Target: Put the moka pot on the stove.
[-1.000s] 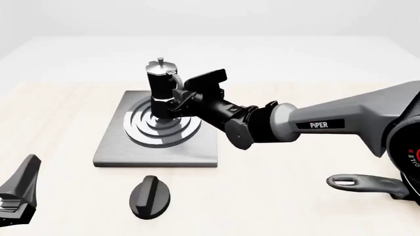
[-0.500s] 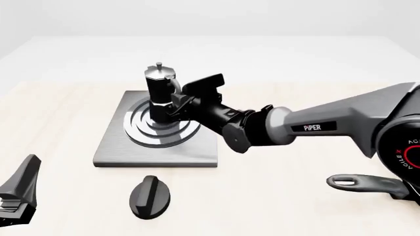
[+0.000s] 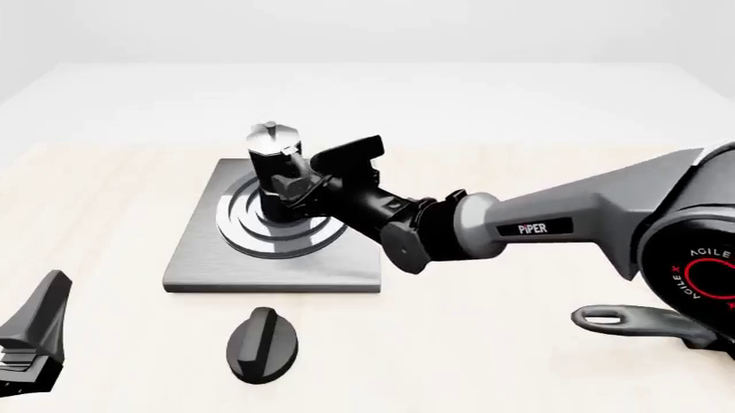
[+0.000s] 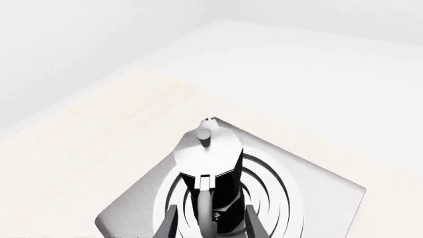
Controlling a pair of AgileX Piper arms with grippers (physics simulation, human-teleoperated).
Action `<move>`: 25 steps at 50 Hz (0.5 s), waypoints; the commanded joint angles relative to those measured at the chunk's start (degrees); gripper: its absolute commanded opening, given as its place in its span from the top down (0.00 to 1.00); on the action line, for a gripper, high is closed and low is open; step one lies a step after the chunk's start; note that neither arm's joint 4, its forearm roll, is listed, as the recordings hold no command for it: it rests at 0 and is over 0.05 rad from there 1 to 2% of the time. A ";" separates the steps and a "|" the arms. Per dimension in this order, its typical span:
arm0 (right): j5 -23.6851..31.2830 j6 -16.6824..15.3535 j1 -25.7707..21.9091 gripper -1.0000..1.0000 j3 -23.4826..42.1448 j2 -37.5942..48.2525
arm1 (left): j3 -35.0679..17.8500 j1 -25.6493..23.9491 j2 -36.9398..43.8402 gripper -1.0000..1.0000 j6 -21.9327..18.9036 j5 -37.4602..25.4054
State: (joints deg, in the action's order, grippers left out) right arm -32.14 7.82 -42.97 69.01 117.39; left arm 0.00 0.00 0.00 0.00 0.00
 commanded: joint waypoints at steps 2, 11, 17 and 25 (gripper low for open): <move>-0.24 0.91 -1.23 0.00 0.03 0.48 | 0.00 0.00 0.00 0.00 0.00 0.00; -0.23 0.92 -1.02 0.00 0.05 0.46 | 0.00 0.00 0.00 0.00 0.00 0.00; -0.36 0.89 -0.82 0.00 -0.29 -0.01 | 0.00 0.00 0.00 0.00 0.00 0.00; -0.41 0.61 -0.71 0.00 -1.38 -1.39 | 0.00 0.00 0.00 0.00 0.00 0.00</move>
State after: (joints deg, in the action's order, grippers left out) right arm -32.47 8.54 -43.73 68.46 117.06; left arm 0.00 0.00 0.00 0.00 0.00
